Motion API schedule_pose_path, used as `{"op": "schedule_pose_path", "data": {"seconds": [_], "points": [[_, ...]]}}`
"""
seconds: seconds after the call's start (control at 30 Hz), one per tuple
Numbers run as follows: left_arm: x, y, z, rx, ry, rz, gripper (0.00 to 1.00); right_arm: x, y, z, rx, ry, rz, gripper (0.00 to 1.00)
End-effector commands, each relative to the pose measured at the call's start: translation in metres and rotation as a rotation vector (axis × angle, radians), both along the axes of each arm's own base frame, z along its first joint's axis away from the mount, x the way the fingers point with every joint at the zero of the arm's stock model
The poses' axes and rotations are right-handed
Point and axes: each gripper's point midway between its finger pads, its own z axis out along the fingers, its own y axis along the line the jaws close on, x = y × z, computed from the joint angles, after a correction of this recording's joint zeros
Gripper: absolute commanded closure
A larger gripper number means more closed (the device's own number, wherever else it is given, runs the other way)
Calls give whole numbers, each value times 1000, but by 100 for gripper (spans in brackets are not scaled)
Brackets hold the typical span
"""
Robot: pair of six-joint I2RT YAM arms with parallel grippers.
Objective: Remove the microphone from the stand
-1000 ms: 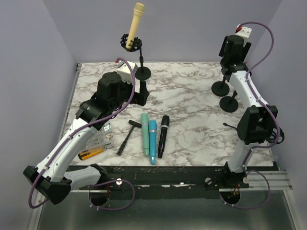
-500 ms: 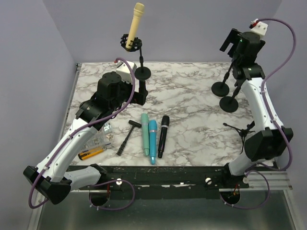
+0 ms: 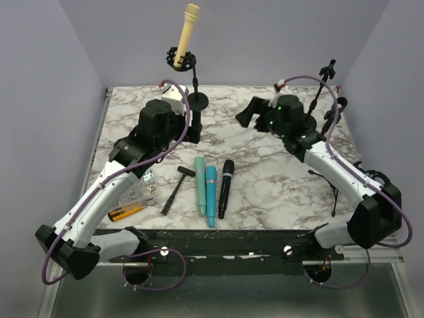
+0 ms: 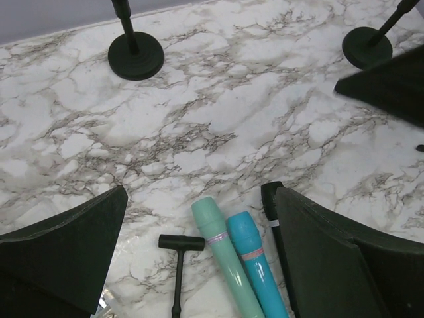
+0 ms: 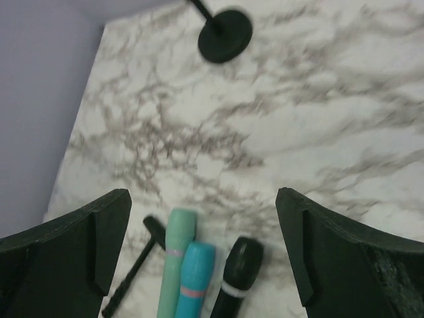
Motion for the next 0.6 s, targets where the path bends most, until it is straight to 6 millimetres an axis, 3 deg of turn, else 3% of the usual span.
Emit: {"op": "schedule_pose_path", "data": {"seconds": [0.0,0.07,0.2,0.4,0.57], "points": [[14,6,-18,46,9,57,2,-29,61,-39,102,92,158,0],[20,8,-26,71,26,77,1,-28,64,-51,99,95,159,0],[27,6,-40,89,33,89,2,-23,49,-71,5,138,93,0],[41,13,-53,67,26,145,1,-38,29,-72,-65,98,77,0],[62,18,-48,-91,31,136,2,-59,31,-65,-30,36,149,0]]}}
